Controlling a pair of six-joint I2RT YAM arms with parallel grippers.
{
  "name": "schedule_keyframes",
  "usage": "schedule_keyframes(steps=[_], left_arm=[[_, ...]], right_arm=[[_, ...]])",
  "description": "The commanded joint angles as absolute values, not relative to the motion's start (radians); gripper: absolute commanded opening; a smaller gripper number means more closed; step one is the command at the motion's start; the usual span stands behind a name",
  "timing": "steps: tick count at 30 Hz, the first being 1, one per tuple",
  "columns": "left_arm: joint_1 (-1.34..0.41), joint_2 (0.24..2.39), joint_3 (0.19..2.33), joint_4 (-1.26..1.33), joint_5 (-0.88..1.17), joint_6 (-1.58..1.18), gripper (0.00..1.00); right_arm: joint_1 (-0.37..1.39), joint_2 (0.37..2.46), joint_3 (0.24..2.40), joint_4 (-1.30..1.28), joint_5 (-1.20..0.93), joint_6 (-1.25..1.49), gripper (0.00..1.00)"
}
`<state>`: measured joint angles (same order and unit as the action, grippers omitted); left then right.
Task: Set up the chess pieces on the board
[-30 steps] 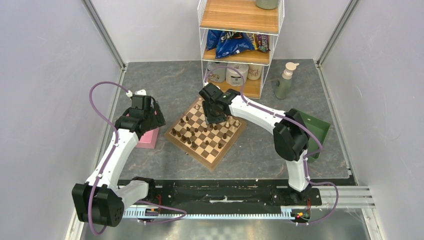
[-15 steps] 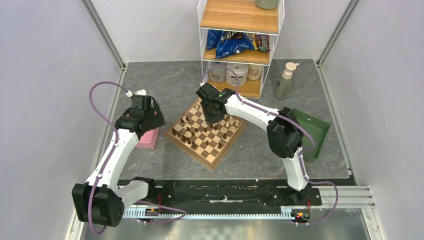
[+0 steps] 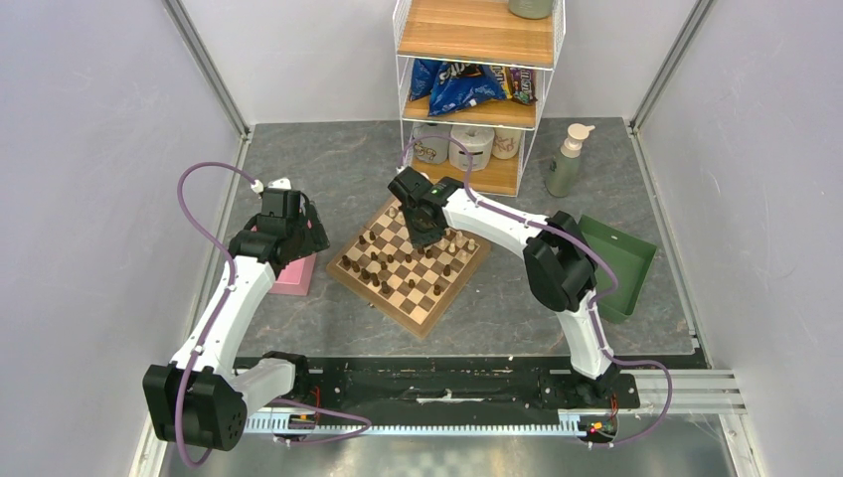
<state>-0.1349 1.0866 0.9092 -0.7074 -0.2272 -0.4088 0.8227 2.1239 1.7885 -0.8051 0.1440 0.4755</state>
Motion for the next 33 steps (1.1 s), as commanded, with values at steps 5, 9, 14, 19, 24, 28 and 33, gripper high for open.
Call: schedule_keyframes(steps=[5,9,14,19,24,28,33], left_arm=[[-0.127,1.093,0.905,-0.678,-0.223,-0.398,0.81],[-0.128,1.09,0.905,-0.678,-0.222,-0.399,0.81],[-0.127,1.089,0.905,-0.678,-0.221,-0.399,0.81],[-0.127,1.082,0.904,-0.677,-0.223,-0.4,0.81],[-0.127,1.082,0.905,-0.677,-0.218,-0.4,0.81],[-0.126,1.077,0.904,-0.676,-0.218,-0.4,0.81],[-0.126,1.074,0.902,-0.676,-0.22,-0.402,0.81]], right_arm=[[0.824,2.115,1.833,-0.813,0.168,0.456,0.16],[0.827,2.081,1.827,-0.813,0.162,0.451,0.1],[0.86,1.993,1.795,-0.813,0.178,0.447,0.09],[0.926,1.915,1.736,-0.809,0.206,0.452,0.09],[0.982,1.878,1.677,-0.799,0.166,0.496,0.1],[1.021,1.891,1.66,-0.786,0.127,0.52,0.1],[1.053,1.933,1.667,-0.78,0.11,0.528,0.1]])
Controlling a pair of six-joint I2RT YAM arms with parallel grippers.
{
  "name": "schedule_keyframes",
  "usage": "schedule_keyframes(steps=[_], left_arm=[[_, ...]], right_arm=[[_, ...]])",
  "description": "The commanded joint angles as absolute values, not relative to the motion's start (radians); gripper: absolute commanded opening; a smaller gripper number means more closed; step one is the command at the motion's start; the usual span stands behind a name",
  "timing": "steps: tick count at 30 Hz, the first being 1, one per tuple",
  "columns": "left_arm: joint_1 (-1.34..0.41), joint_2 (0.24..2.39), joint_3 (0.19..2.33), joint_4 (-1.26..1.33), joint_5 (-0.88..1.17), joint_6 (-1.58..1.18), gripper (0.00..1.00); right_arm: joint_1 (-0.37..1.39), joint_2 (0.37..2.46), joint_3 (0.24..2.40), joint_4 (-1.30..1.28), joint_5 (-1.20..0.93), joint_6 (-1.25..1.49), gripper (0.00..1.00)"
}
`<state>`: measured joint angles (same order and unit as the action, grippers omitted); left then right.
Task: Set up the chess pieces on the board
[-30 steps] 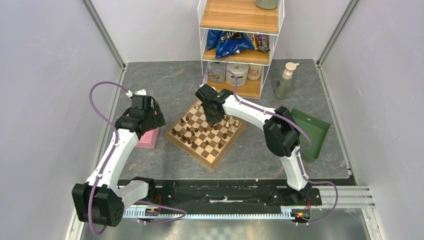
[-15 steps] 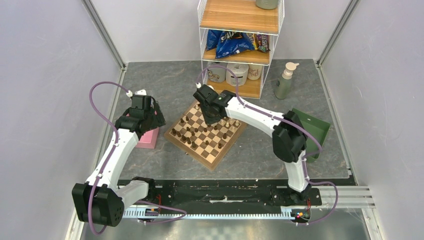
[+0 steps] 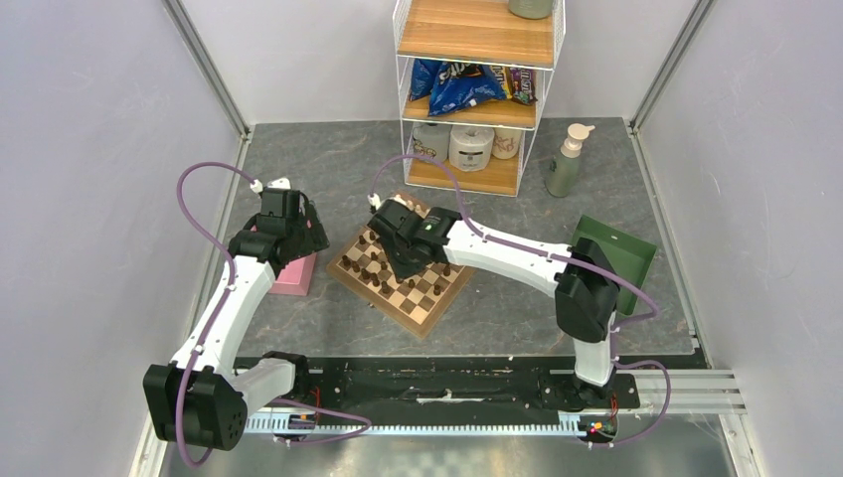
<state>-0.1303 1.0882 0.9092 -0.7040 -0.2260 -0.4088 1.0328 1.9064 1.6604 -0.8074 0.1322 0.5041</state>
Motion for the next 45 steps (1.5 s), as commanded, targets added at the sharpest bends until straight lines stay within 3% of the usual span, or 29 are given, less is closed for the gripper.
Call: schedule_keyframes(steps=[1,27,32,40,45], left_arm=[[-0.126,1.074,0.902,-0.676,-0.22,-0.401,0.81],[-0.125,1.077,0.902,-0.676,-0.222,-0.402,0.81],[-0.125,1.08,0.902,-0.676,-0.22,-0.4,0.81],[-0.124,1.08,0.902,-0.676,-0.219,-0.399,0.81],[-0.125,1.08,0.902,-0.676,-0.213,-0.4,0.81]], right_arm=[[1.058,1.939,1.669,-0.78,0.107,0.528,0.1],[1.077,2.051,1.691,-0.771,0.074,0.537,0.14],[1.077,2.046,1.69,-0.772,0.077,0.533,0.25],[1.074,1.97,1.712,-0.78,0.087,0.527,0.53],[1.061,1.872,1.684,-0.785,0.143,0.516,0.57]])
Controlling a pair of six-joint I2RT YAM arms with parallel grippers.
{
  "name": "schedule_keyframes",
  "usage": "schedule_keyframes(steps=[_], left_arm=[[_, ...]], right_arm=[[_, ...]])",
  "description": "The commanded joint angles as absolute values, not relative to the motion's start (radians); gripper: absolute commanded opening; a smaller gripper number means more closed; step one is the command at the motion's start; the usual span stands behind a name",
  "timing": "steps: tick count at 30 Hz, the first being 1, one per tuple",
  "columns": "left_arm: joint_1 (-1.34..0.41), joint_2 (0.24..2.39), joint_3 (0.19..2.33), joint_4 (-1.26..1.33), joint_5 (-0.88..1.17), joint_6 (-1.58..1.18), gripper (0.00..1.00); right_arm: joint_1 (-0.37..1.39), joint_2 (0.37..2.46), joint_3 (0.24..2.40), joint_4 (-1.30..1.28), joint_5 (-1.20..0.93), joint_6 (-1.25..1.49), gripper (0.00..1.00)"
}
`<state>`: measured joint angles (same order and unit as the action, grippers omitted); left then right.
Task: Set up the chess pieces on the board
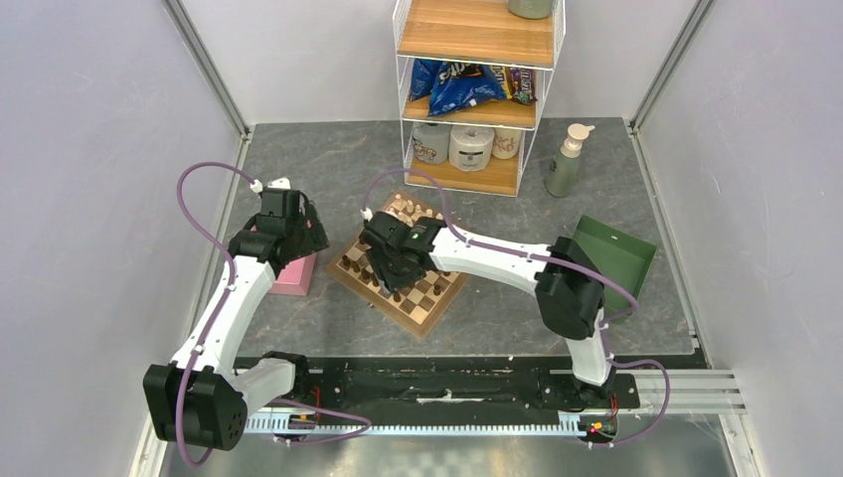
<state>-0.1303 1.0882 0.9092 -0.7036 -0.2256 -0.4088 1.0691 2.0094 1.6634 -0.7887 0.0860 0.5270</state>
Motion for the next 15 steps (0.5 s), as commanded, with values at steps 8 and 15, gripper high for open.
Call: schedule_keyframes(steps=[8,15], left_arm=[[-0.124,1.081,0.9,-0.676,-0.209,-0.4,0.8],[-0.124,1.082,0.901,-0.677,-0.209,-0.401,0.8]], right_arm=[[0.948,1.752,1.522,-0.79,0.261,0.575,0.57],[0.833,1.743,1.446,-0.795,0.193,0.628,0.57]])
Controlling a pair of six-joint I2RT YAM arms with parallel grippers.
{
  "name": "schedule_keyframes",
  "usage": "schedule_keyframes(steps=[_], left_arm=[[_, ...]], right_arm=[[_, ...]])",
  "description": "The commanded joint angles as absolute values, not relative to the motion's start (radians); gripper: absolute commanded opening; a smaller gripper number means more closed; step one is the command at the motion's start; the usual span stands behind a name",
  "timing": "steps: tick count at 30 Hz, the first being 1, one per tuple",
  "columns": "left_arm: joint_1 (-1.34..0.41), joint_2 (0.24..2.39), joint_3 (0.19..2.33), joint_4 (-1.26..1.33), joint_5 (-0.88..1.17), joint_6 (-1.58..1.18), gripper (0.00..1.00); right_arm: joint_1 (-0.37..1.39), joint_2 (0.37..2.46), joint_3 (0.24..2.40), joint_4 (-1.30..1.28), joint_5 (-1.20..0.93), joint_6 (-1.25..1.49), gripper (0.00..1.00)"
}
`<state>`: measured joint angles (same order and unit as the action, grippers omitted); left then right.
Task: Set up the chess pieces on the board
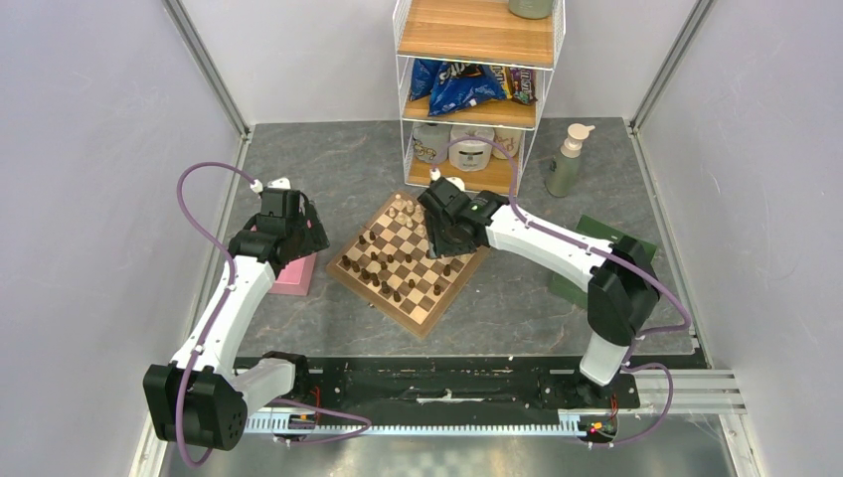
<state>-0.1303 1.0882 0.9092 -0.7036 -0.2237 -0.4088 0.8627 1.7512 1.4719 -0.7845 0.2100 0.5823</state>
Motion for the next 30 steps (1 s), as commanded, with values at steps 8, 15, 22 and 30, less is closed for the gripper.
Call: schedule_keyframes(steps=[8,15,22,30], left_arm=[[-0.124,1.086,0.9,-0.676,-0.209,-0.4,0.8],[-0.124,1.09,0.904,-0.676,-0.208,-0.4,0.8],[-0.124,1.089,0.904,-0.676,-0.209,-0.398,0.8],[-0.125,1.088,0.902,-0.676,-0.21,-0.399,0.8]], right_arm=[[0.809,1.779,1.433,-0.794,0.18,0.635,0.57],[0.807,1.831,1.451,-0.797,0.155,0.646,0.51],[0.807,1.869,1.457,-0.802,0.156,0.647,0.41],[0.807,1.881,1.458,-0.804,0.175,0.634,0.28]])
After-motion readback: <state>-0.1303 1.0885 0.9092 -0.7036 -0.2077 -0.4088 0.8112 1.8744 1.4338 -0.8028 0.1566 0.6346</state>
